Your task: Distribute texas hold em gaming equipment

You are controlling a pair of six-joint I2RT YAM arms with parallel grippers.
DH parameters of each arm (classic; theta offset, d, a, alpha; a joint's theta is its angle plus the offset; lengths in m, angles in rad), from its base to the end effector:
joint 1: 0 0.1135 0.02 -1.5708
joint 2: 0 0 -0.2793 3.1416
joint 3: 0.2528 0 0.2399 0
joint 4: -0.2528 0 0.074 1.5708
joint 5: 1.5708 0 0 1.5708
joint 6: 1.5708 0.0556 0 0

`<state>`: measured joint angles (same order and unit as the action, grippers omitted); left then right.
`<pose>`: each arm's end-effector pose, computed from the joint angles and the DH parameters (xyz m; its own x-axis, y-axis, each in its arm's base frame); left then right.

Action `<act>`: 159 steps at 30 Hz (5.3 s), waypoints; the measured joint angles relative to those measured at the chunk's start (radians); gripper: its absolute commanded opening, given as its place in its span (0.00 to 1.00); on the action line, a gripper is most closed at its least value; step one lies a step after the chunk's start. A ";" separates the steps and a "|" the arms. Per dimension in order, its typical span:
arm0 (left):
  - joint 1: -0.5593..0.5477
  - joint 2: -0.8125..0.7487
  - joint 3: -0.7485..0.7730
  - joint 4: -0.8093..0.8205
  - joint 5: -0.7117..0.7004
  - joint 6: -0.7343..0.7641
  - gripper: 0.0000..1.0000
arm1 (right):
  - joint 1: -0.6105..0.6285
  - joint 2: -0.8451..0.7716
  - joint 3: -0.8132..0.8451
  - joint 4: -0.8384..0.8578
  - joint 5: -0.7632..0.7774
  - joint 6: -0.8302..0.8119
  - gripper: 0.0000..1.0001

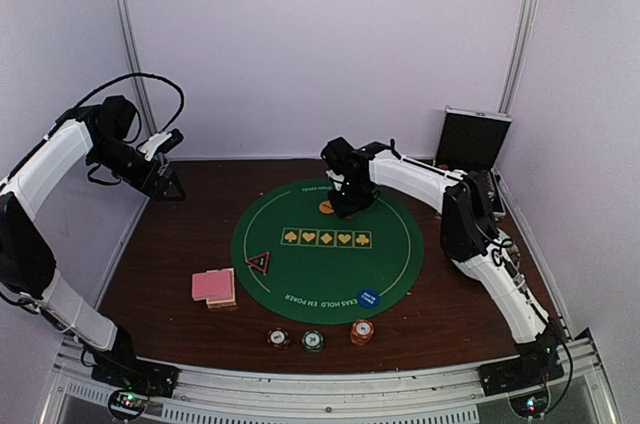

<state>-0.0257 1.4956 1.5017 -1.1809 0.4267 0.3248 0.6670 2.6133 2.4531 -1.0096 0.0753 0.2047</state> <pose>0.2783 -0.0302 0.3385 -0.8157 0.3116 -0.4874 0.4678 0.8510 -0.2388 0.4352 0.3373 0.1573 -0.8290 -0.3947 -0.3963 -0.4344 0.9007 0.0115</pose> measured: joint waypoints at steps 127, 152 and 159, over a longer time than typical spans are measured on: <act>0.000 -0.039 -0.004 -0.025 -0.003 0.026 0.97 | 0.551 -0.711 -0.929 -0.121 -0.092 0.239 0.29; 0.000 -0.040 -0.011 -0.021 0.005 0.025 0.98 | 0.462 0.024 0.053 -0.156 -0.113 0.079 0.29; 0.000 -0.044 -0.012 -0.021 0.005 0.025 0.98 | 0.441 0.031 0.064 -0.113 -0.140 0.081 0.33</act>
<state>-0.0257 1.4513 1.4895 -1.2022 0.4320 0.3496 1.1076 2.6438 2.5175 -1.1229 -0.0650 0.2855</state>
